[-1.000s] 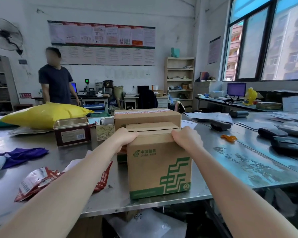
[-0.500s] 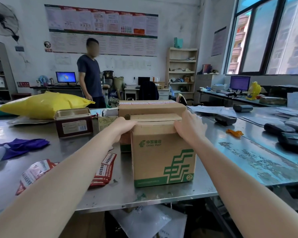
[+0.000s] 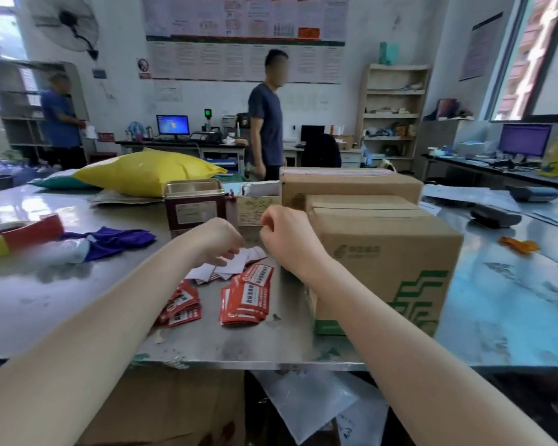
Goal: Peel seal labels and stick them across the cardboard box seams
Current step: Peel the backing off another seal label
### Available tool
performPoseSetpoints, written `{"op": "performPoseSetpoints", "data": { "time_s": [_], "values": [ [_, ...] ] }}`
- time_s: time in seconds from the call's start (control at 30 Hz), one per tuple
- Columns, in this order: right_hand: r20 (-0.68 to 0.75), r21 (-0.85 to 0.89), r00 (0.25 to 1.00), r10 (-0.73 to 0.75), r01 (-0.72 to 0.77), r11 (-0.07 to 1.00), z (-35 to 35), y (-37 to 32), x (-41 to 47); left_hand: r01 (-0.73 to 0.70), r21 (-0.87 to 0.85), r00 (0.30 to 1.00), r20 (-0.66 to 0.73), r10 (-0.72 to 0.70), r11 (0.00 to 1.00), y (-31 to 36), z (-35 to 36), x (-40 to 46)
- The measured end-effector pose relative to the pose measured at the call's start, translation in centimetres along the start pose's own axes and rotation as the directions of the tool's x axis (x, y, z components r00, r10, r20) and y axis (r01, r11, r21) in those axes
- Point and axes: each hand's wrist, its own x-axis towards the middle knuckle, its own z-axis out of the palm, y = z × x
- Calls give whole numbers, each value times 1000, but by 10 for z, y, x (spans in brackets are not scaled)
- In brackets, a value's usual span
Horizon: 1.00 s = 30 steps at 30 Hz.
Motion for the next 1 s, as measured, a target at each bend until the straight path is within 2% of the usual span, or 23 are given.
{"op": "performPoseSetpoints", "data": {
  "time_s": [0.1,0.2,0.3,0.53,0.63,0.77,0.87,1.0],
  "values": [
    [131,-8,985,114,-114,993,39,5,-1,10,58,999,42,-13,998,-29,1,7],
    [200,-5,952,230,-234,972,72,16,-3,12,68,1000,18,-14,998,-53,6,16],
    [198,15,935,293,-302,953,98,33,-4,4,34,1000,-24,-4,999,-72,16,29],
    [119,75,918,378,-388,919,140,77,16,-52,78,982,-175,65,996,-84,54,59],
    [22,124,925,380,-379,917,150,87,12,-67,9,981,-184,67,998,-90,71,65],
    [-86,260,934,348,-316,912,151,92,6,-148,-32,946,-295,132,989,-104,82,69],
    [-128,402,950,284,-212,891,144,87,4,-191,-102,955,-247,161,976,-108,79,69],
    [-159,554,946,284,-153,818,136,80,3,-207,-312,957,-260,126,927,-102,73,61]
  ]
}}
